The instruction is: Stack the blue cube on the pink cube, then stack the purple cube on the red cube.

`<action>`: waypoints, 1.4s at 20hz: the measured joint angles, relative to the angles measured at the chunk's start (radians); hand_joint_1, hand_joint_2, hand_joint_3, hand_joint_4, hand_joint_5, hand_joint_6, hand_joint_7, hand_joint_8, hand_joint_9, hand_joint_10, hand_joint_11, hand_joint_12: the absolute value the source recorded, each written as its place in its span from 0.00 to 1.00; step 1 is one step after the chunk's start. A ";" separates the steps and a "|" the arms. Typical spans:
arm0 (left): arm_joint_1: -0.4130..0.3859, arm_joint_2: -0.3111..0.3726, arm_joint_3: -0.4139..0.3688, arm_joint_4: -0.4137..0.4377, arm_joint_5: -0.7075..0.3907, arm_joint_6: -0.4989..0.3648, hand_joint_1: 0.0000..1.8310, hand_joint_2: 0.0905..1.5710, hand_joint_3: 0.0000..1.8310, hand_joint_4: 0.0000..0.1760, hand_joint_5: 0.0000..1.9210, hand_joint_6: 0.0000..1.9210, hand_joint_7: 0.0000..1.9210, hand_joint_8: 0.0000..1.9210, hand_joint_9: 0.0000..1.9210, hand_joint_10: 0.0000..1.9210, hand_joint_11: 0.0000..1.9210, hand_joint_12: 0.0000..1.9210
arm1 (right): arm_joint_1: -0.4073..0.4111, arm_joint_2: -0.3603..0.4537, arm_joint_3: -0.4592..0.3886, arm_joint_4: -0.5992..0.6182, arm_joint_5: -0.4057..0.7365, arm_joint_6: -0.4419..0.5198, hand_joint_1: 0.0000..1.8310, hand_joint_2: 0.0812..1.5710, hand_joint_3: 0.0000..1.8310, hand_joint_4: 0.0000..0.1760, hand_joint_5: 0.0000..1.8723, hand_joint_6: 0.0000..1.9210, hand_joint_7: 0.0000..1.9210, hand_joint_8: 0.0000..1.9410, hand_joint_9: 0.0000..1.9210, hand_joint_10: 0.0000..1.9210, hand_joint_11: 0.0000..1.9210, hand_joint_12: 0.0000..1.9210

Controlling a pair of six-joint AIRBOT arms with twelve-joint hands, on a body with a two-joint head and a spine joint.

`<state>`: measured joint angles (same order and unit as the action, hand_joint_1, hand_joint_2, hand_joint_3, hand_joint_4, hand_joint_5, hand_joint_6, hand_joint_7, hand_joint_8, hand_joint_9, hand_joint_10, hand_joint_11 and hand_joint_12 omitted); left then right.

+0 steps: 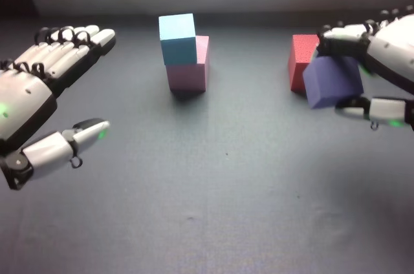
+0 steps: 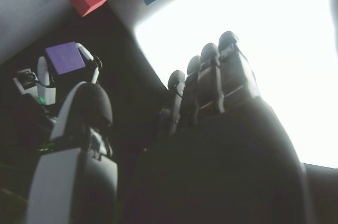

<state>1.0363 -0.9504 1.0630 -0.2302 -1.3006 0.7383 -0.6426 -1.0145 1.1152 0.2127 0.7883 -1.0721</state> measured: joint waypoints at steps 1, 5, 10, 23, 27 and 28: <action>0.004 0.000 0.000 -0.003 0.001 -0.004 0.37 0.88 0.00 0.12 0.02 0.00 0.00 0.00 0.00 0.00 0.00 0.00 | 0.040 -0.011 0.022 0.007 -0.030 -0.027 0.65 0.80 0.00 0.00 0.35 0.66 0.41 0.80 0.46 0.84 0.44 0.99; 0.034 -0.018 -0.006 -0.031 -0.011 -0.019 0.35 0.87 0.00 0.09 0.02 0.00 0.00 0.00 0.00 0.00 0.00 0.00 | 0.165 -0.053 0.100 0.089 -0.135 -0.171 0.66 0.80 0.00 0.00 0.34 0.70 0.39 0.79 0.38 0.83 0.35 0.98; 0.051 -0.033 -0.005 -0.031 -0.016 -0.037 0.34 0.87 0.00 0.26 0.01 0.00 0.00 0.00 0.00 0.00 0.00 0.00 | 0.229 -0.121 0.172 0.174 -0.247 -0.292 0.65 0.81 0.00 0.00 0.34 0.66 0.39 0.85 0.39 0.89 0.39 1.00; 0.076 -0.064 0.011 -0.065 -0.031 -0.072 0.30 0.86 0.00 0.45 0.01 0.00 0.00 0.00 0.00 0.00 0.01 0.01 | 0.240 -0.218 0.312 0.301 -0.370 -0.295 0.65 0.80 0.00 0.00 0.33 0.66 0.41 0.82 0.44 0.83 0.43 0.95; 0.076 -0.068 0.011 -0.055 -0.036 -0.075 0.31 0.85 0.00 0.64 0.01 0.00 0.00 0.00 0.00 0.00 0.00 0.00 | 0.240 -0.228 0.322 0.319 -0.375 -0.295 0.64 0.83 0.00 0.00 0.27 0.74 0.40 0.81 0.42 0.79 0.45 0.97; 0.076 -0.068 0.011 -0.055 -0.037 -0.075 0.29 0.85 0.00 0.66 0.01 0.00 0.00 0.00 0.00 0.00 0.00 0.00 | 0.240 -0.229 0.324 0.320 -0.377 -0.295 0.70 0.79 0.00 0.00 0.22 0.46 0.37 0.75 0.42 0.74 0.42 0.95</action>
<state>1.1126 -1.0187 1.0740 -0.2855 -1.3376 0.6636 -0.4023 -1.2430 1.4391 0.5323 0.4118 -1.3674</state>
